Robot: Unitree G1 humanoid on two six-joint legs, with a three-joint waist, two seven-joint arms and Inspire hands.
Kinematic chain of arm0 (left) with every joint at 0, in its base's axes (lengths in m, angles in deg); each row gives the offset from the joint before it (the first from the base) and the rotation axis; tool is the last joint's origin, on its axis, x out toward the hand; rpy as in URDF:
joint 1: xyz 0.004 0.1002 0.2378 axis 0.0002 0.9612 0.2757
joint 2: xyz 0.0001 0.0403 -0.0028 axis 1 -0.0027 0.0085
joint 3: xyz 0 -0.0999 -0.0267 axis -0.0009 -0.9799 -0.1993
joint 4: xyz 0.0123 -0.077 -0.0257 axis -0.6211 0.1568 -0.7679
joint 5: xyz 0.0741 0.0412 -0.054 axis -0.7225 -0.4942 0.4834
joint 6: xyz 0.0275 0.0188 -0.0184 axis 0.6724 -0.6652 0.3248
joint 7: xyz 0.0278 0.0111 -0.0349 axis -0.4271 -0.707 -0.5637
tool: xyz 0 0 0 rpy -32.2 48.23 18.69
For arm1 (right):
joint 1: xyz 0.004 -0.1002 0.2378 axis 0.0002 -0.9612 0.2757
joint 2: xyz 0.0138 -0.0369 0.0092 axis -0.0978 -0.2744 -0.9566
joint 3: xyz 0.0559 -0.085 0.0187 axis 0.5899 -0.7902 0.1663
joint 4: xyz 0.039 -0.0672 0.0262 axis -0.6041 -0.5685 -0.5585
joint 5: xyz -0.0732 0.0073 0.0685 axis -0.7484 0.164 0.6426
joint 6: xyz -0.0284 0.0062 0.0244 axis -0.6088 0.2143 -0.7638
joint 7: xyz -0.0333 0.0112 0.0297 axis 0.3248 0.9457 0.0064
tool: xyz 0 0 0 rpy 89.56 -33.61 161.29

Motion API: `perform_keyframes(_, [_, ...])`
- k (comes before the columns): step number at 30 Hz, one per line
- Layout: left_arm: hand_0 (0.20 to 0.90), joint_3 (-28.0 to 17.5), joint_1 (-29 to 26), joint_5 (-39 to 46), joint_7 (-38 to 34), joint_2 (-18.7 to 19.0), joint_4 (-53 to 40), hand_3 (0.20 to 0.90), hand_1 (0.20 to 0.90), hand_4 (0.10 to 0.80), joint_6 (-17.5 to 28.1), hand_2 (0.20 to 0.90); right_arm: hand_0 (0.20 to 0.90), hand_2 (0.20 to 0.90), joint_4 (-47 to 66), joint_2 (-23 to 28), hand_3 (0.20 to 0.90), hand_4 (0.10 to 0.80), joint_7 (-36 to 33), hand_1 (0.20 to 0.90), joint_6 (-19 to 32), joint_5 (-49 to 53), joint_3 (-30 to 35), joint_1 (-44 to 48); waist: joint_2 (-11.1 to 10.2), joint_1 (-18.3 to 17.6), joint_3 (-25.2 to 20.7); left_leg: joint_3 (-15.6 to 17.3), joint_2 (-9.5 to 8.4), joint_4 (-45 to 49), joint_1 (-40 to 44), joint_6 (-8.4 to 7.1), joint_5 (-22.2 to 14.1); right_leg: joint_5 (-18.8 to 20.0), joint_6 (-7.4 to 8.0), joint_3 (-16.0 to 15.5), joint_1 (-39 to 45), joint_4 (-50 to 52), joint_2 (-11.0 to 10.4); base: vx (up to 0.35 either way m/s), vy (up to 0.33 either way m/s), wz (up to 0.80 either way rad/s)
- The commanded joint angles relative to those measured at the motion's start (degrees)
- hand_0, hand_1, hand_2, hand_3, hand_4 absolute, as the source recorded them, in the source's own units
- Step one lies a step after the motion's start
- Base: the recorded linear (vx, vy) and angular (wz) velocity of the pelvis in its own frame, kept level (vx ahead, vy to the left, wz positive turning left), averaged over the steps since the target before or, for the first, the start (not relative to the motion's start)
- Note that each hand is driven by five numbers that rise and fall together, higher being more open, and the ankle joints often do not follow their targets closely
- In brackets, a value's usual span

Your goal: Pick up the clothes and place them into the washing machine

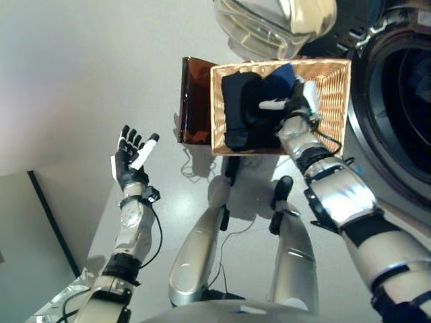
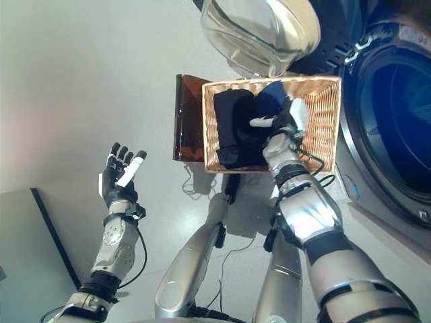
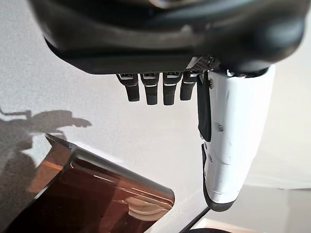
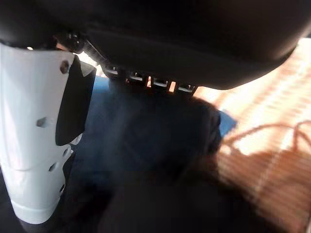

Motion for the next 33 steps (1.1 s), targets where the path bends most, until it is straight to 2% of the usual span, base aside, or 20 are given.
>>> perform_keyframes(1, [0.900, -1.48, -1.60, 0.17, -1.55, 3.92, -0.90, 0.900, 0.900, 0.800, 3.41, 0.900, 0.900, 0.900, 2.20, -3.79, 0.900, 0.800, 0.16, 0.900, 3.22, -2.35, -0.91, 2.81, -2.08, 3.68, 1.10, 5.23, -3.61, -0.73, 3.39, -2.42, -5.69, 2.57, 1.95, 3.41, 3.20, -6.92, -1.29, 0.034, -0.014, 0.03])
perform_keyframes(10, [0.900, -1.24, -1.06, 0.26, -1.70, 4.45, -1.57, 0.900, 0.900, 0.800, 3.43, 0.900, 0.900, 0.900, 1.74, -4.46, 0.900, 0.800, -0.31, 0.900, 3.01, -3.14, -0.84, 2.48, -2.66, 3.98, 0.55, 4.92, -3.44, -0.37, 4.05, -2.32, -6.07, 2.17, 1.95, 3.09, 4.54, -7.54, -1.14, 0.020, -0.008, 0.04])
perform_keyframes(15, [0.900, -1.85, 0.06, -0.01, -2.06, 5.18, -4.92, 0.900, 0.900, 0.800, 3.44, 0.900, 0.900, 0.900, 1.36, -3.25, 0.900, 0.800, -0.60, 0.900, 2.13, -4.39, -1.63, 4.25, -2.43, 4.31, 2.05, 4.67, -3.42, -0.41, 3.05, -2.52, -5.81, 1.67, 1.81, 2.72, 3.93, -7.32, -1.14, -0.001, -0.003, 0.02])
perform_keyframes(17, [0.900, -2.09, 0.35, 0.00, -2.20, 5.39, -5.40, 0.900, 0.900, 0.800, 3.33, 0.900, 0.760, 0.760, 1.06, -2.28, 0.760, 0.700, -0.56, 0.760, 1.61, -4.94, -2.06, 5.21, -2.38, 4.31, 2.59, 4.59, -3.37, -0.48, 2.26, -2.65, -5.61, 1.62, 1.79, 2.59, 3.10, -7.05, -1.10, -0.012, -0.009, 0.02])
perform_keyframes(18, [0.900, -2.30, 0.36, -0.07, -2.29, 5.49, -5.77, 0.900, 0.900, 0.800, 3.32, 0.900, 0.749, 0.749, 0.89, -1.71, 0.749, 0.692, -0.52, 0.749, 1.43, -5.41, -2.20, 5.53, -2.33, 4.47, 2.59, 4.50, -3.22, -0.59, 1.57, -2.73, -5.38, 1.91, 1.78, 2.45, 2.57, -7.23, -0.93, -0.018, -0.014, 0.07])
perform_keyframes(19, [0.900, -2.53, 0.28, -0.08, -2.48, 5.57, -5.89, 0.900, 0.900, 0.800, 3.30, 0.900, 0.705, 0.705, 0.69, -1.19, 0.705, 0.661, -0.48, 0.705, 1.10, -5.88, -2.48, 5.87, -2.37, 4.56, 2.59, 4.39, -3.17, -0.57, 0.83, -2.78, -5.22, 1.96, 1.80, 2.34, 1.83, -7.02, -0.88, -0.022, -0.013, 0.07])
perform_keyframes(20, [0.900, -2.81, 0.42, -0.13, -2.57, 5.64, -6.38, 0.900, 0.900, 0.800, 3.37, 0.900, 0.634, 0.634, 0.41, -0.55, 0.634, 0.610, -0.30, 0.634, 0.88, -6.49, -2.89, 6.13, -2.43, 4.60, 2.59, 4.32, -3.12, -0.55, 0.06, -2.84, -5.11, 1.99, 1.79, 2.29, 1.09, -6.95, -0.82, -0.003, -0.006, 0.04])
perform_keyframes(21, [0.900, -2.82, 0.62, -0.15, -2.53, 5.56, -6.63, 0.900, 0.900, 0.800, 3.30, 0.900, 0.593, 0.593, 0.06, -0.12, 0.593, 0.580, -0.14, 0.593, 0.58, -6.87, -2.99, 6.09, -2.54, 4.56, 2.59, 4.29, -3.22, -0.58, -0.24, -2.87, -5.19, 1.76, 1.84, 2.19, 0.83, -6.90, -0.92, 0.000, 0.000, 0.00])
perform_keyframes(22, [0.900, -2.85, 0.49, -0.15, -2.54, 5.54, -6.64, 0.900, 0.900, 0.800, 3.29, 0.900, 0.510, 0.510, 0.06, -0.07, 0.510, 0.522, -0.14, 0.510, 0.58, -6.88, -3.00, 6.21, -2.50, 4.71, 2.59, 4.34, -3.09, -0.56, -0.48, -2.88, -5.04, 2.09, 1.81, 2.24, 0.64, -7.07, -0.78, 0.000, 0.000, 0.00])
perform_keyframes(23, [0.900, -2.87, 0.68, -0.30, -2.62, 5.53, -6.99, 0.900, 0.900, 0.800, 3.26, 0.900, 0.200, 0.200, -0.77, 0.59, 0.200, 0.300, -0.03, 0.200, 0.04, -7.91, -3.30, 6.41, -2.64, 4.67, 2.59, 4.21, -3.25, -0.50, -1.63, -2.98, -5.00, 1.87, 1.88, 2.06, -0.59, -6.68, -0.87, 0.000, 0.000, 0.00])
perform_keyframes(33, [0.900, -3.84, 0.74, -0.12, -3.49, 4.72, -7.26, 0.900, 0.900, 0.800, 2.99, 0.900, 0.200, 0.200, -1.18, 0.55, 0.200, 0.300, -1.60, 0.200, -0.69, -10.08, -2.81, 6.36, -3.38, 3.74, 2.59, 4.64, -2.90, -0.53, -4.00, -2.92, -4.63, 2.53, 1.70, 2.41, -3.39, -6.52, -0.41, -0.003, 0.008, 0.02])
